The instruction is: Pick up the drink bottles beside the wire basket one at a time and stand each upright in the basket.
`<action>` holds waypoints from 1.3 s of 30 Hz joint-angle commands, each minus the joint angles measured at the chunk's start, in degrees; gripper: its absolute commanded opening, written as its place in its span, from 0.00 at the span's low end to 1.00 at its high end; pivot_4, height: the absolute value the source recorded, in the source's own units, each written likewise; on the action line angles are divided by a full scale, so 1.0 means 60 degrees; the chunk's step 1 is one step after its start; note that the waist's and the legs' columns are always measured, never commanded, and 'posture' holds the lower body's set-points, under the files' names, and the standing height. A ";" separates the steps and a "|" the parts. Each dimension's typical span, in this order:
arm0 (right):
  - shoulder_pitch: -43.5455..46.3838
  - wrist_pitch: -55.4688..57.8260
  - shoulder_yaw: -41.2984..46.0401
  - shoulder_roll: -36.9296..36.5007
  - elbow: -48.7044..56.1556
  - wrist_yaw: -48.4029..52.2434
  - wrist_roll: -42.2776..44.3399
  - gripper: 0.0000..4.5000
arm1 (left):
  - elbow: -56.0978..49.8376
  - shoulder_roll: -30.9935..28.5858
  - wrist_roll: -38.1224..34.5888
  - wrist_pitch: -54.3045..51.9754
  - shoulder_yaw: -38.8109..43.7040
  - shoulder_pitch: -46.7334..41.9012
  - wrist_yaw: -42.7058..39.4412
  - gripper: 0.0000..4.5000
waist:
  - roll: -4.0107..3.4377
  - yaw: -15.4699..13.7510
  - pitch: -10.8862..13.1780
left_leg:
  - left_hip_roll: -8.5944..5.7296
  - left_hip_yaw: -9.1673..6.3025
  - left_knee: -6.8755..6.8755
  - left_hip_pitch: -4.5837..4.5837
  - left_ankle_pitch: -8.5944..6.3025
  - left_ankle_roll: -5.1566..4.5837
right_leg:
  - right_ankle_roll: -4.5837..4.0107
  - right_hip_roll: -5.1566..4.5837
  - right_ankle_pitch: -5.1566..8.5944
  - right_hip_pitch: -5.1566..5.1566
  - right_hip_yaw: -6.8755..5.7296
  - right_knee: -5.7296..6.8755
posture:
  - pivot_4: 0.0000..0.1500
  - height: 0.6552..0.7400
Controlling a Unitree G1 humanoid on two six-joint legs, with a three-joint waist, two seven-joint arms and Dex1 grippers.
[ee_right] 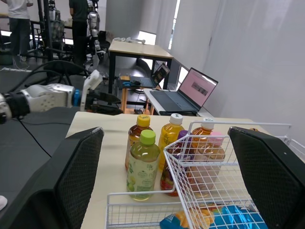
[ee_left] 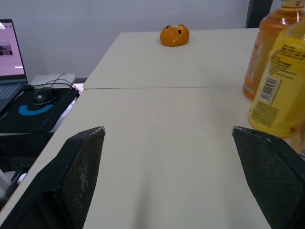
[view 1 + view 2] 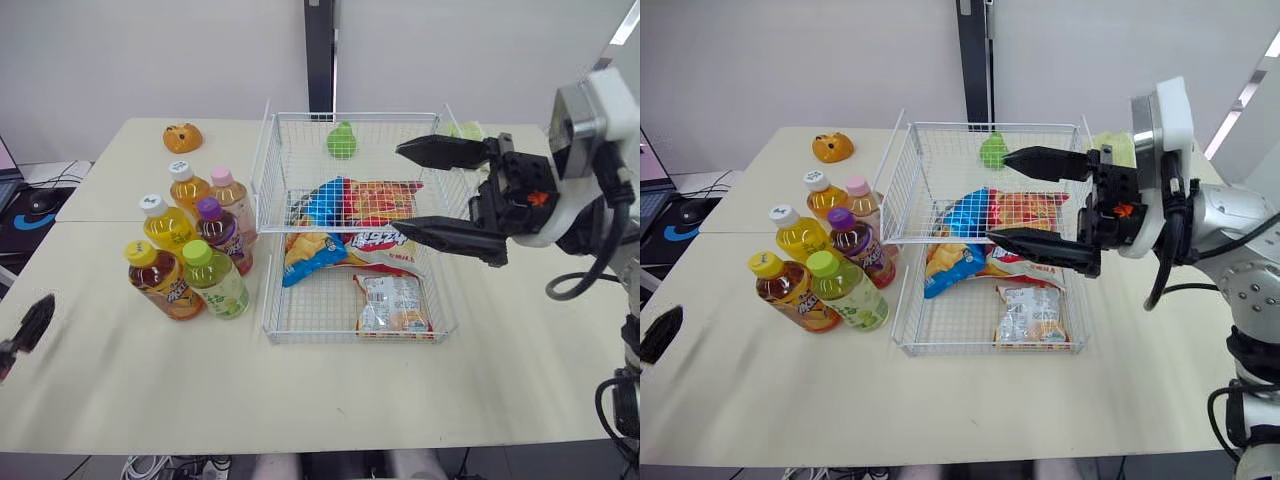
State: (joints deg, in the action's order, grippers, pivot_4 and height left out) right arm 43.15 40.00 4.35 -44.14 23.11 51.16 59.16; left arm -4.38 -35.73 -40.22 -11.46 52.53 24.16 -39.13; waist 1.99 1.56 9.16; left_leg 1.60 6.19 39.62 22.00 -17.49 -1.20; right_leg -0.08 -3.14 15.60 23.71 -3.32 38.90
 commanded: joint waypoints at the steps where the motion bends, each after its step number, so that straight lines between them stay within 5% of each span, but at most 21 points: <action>1: 0.0255 -0.0214 -0.0145 0.0116 -0.0182 0.0711 -0.0284 1.00 | -0.2408 0.0531 -0.1075 -0.0704 0.0816 0.1050 0.0331 0.99 | -0.0002 -0.0028 0.0001 | 0.0000 -0.0007 0.0001 0.0000 -0.0001 0.0000 | -0.0007 -0.0003 0.0004 -0.0003 -0.0009 0.0000 | 1.00 1.00; 7: 0.0513 -0.0439 -0.0505 0.0292 -0.0821 0.1671 -0.0955 1.00 | -0.5460 0.1355 -0.2375 -0.1465 0.0737 0.2631 0.0890 0.99 | -0.0016 -0.0063 0.0010 | -0.0003 -0.0066 0.0006 -0.0001 -0.0007 -0.0006 | -0.0055 -0.0006 0.0032 -0.0041 -0.0070 -0.0007 | 1.00 1.00; 11: 0.0688 -0.0454 -0.0626 0.0574 -0.0985 0.1864 -0.1230 1.00 | -0.5813 0.0967 -0.2332 -0.1604 0.0194 0.1832 0.1592 0.99 | -0.0069 -0.0090 0.0038 | -0.0003 -0.0095 0.0005 -0.0001 -0.0003 -0.0001 | -0.0082 -0.0002 0.0049 -0.0052 -0.0099 0.0000 | 1.00 1.00; 21: 0.0327 -0.0084 -0.0228 0.0590 -0.0196 0.1005 -0.1340 1.00 | -0.3931 0.0146 -0.0251 -0.1957 -0.2846 -0.2300 0.3078 0.99 | -0.0076 -0.0237 0.0041 | -0.0005 -0.0130 0.0004 0.0004 0.0003 0.0007 | -0.0069 0.0007 0.0042 -0.0076 -0.0140 0.0002 | 1.00 1.00; 33: 0.0108 0.0579 0.0378 0.0303 0.0603 0.0116 -0.0906 1.00 | -0.3005 0.0034 0.0608 -0.2188 -0.4070 -0.3876 0.2730 0.99 | -0.0070 -0.0217 0.0045 | -0.0001 -0.0132 0.0001 0.0008 0.0004 0.0013 | -0.0061 0.0008 0.0040 -0.0072 -0.0143 -0.0003 | 1.00 1.00; 39: 0.0191 0.0778 0.0296 0.0372 0.0813 -0.0314 -0.0823 1.00 | -0.3130 0.0042 0.0668 -0.2452 -0.4089 -0.3756 0.2687 0.65 | -0.0070 -0.0230 0.0045 | -0.0001 -0.0136 0.0001 0.0009 0.0003 0.0013 | -0.0060 0.0006 0.0040 -0.0072 -0.0143 -0.0005 | 1.00 1.00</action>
State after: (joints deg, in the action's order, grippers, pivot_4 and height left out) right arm 43.48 44.71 4.66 -41.79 26.22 50.08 53.04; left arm -21.83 -34.68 -36.43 -26.10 27.38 1.60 -22.61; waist 1.57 0.18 9.43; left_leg 1.59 5.38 39.63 22.05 -17.47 -1.12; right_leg -0.44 -3.10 15.84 23.27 -4.18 38.87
